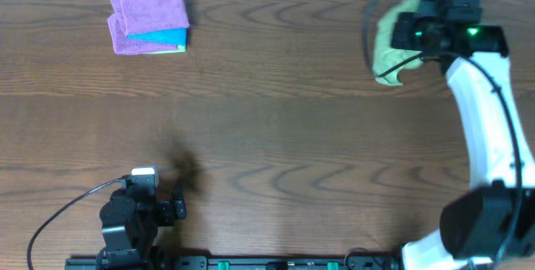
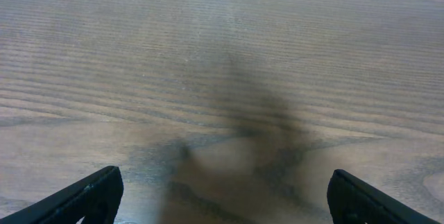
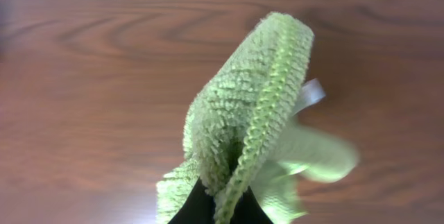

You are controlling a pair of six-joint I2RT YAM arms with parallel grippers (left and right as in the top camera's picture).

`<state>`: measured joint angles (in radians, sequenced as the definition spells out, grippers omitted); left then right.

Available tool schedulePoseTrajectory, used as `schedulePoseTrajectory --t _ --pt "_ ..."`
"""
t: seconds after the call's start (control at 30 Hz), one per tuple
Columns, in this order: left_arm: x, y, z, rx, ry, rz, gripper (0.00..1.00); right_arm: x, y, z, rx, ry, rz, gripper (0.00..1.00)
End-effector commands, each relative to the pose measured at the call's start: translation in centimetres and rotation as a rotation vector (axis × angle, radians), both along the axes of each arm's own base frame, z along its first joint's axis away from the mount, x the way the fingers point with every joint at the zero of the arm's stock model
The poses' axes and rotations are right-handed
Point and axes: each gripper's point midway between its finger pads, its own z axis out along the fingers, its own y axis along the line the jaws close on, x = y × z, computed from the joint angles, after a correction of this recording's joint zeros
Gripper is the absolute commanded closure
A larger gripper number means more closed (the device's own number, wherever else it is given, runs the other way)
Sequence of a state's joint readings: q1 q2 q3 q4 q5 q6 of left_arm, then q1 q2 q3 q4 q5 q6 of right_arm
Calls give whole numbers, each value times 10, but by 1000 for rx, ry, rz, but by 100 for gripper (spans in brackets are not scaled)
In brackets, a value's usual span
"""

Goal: Fold the cloth
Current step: 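Grasp the green cloth with the right gripper and lift it, then carry the green cloth left toward table center with the right gripper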

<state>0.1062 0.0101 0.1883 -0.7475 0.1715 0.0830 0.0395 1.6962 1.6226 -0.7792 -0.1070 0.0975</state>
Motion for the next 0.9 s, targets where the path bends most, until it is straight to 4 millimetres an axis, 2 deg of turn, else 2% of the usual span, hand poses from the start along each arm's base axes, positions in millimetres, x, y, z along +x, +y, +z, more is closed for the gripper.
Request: schedulePoseTrajectory --t 0.0,0.17,0.3,0.4,0.5,0.6,0.67,0.7,0.73,0.77,0.8,0.87 --pt "-2 1 -10 9 26 5 5 -18 60 27 18 -50 164 99" --pt "-2 1 -10 9 26 5 5 -50 149 24 24 -32 375 99" --pt "-2 1 -10 9 26 5 5 -87 220 25 33 -36 551 99" --pt "-2 1 -10 9 26 5 5 -107 249 20 40 -19 616 99" --pt "-2 1 -10 9 26 5 5 -112 259 2 25 28 640 99" --pt "-2 1 -10 9 26 5 5 -97 246 -33 -40 86 582 98" --pt "-2 1 -10 9 26 5 5 -71 218 -59 -133 107 475 99" --pt "-2 1 -10 9 26 5 5 -53 197 -72 -189 110 400 87" --pt "-2 1 -10 9 26 5 5 -32 170 -83 -240 107 310 43" --pt "-2 1 -10 9 26 5 5 -7 134 -97 -250 115 192 1" --pt "-2 1 -10 9 26 5 5 5 112 -106 -204 135 119 1" --pt "-2 1 -10 9 26 5 5 17 73 -117 -69 189 37 1"
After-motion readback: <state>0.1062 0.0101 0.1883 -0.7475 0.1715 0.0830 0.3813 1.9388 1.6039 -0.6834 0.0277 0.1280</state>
